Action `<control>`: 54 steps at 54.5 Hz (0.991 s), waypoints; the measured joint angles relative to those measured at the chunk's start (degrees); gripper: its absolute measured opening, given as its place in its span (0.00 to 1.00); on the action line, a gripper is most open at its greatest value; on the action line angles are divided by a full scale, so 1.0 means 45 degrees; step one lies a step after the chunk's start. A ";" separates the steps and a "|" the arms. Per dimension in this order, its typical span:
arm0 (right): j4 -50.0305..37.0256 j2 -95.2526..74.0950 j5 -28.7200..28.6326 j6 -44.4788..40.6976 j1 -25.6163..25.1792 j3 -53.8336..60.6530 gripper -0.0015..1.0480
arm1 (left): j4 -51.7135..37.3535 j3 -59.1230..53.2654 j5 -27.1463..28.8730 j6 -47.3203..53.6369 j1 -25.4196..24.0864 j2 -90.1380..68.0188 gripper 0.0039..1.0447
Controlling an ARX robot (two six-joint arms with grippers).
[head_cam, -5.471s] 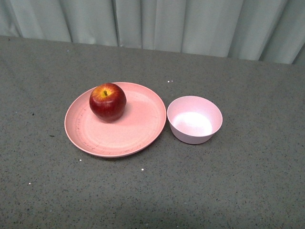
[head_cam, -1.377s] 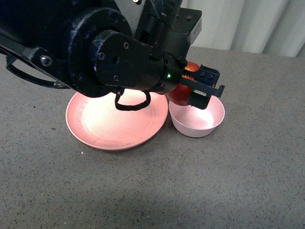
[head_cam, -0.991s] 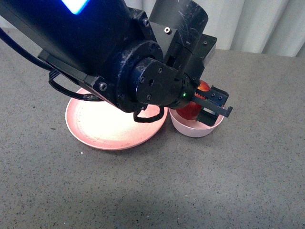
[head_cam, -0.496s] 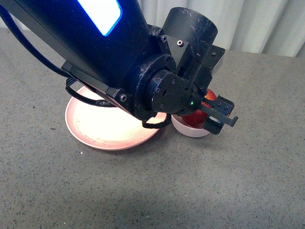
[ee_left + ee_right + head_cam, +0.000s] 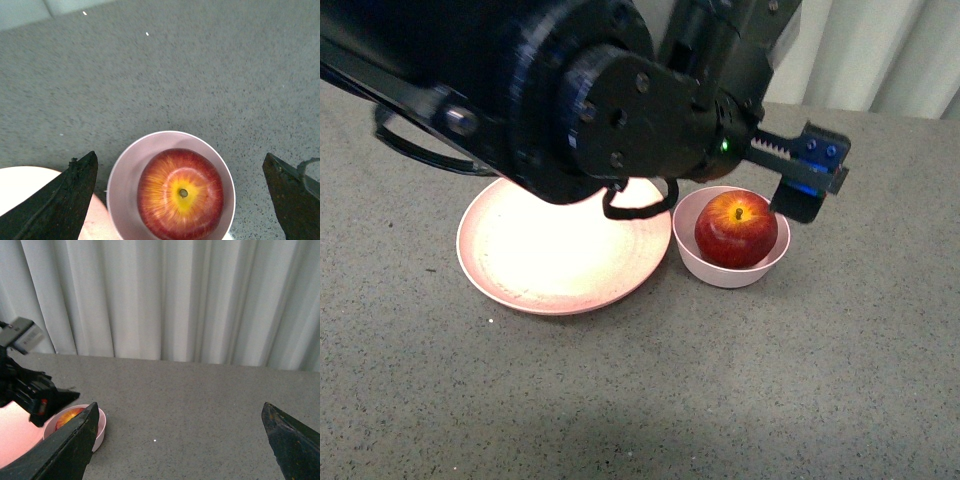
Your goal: Move apple from plate to bowl
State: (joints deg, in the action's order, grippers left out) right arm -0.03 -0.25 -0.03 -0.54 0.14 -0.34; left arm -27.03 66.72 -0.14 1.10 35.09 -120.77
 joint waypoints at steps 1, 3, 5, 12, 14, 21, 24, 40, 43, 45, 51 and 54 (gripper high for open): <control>0.0000 0.0005 -0.0005 0.0000 0.0000 0.0000 0.91 | -0.0170 -0.0253 0.0039 0.0010 -0.0049 0.0267 0.94; 0.0000 0.0000 0.0000 0.0000 0.0000 0.0000 0.91 | -0.0559 -0.0971 0.0257 -0.0068 -0.0204 0.0937 0.94; 0.0000 0.0000 -0.0005 0.0000 -0.0005 0.0000 0.91 | -0.0831 -0.1613 0.0418 -0.0185 -0.0379 0.1467 0.94; 0.0000 0.0000 -0.0005 0.0000 0.0000 0.0000 0.91 | -0.1962 -0.4056 0.1180 -0.0636 -0.1180 0.3079 0.94; 0.0000 0.0000 0.0000 0.0000 0.0000 0.0000 0.91 | -0.2259 -0.5008 0.1486 -0.0957 -0.1549 0.3706 0.94; 0.0000 0.0000 -0.0005 0.0000 0.0000 0.0000 0.91 | -0.2807 -0.7548 0.2317 -0.1676 -0.2608 0.5634 0.94; 0.0000 0.0000 -0.0005 0.0000 0.0000 0.0000 0.91 | -0.2837 -0.8155 0.2453 -0.1870 -0.2905 0.6193 0.94; 0.0000 0.0000 -0.0005 0.0000 0.0000 0.0000 0.91 | -0.2390 -1.0316 0.3143 -0.2565 -0.5469 0.9160 0.94; 0.0000 0.0000 -0.0015 0.0000 0.0000 0.0000 0.91 | -0.2958 -1.0477 0.2856 -0.2302 -0.5552 0.9058 0.92; 0.0000 0.0000 -0.0010 0.0000 0.0000 0.0000 0.91 | -0.5634 -1.1128 0.2244 -0.1671 -0.5673 0.8427 0.83; 0.0000 -0.0005 0.0000 0.0000 -0.0005 0.0000 0.91 | -0.9262 -1.2439 0.1729 -0.0797 -0.5989 0.8529 0.62; 0.0000 -0.0005 0.0000 0.0000 0.0000 0.0000 0.91 | -0.8684 -1.2522 0.1627 -0.0631 -0.6139 0.9476 0.54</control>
State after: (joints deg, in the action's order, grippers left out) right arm -0.03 -0.27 -0.03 -0.54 0.14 -0.34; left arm -66.11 10.37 7.18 -1.74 7.46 -78.13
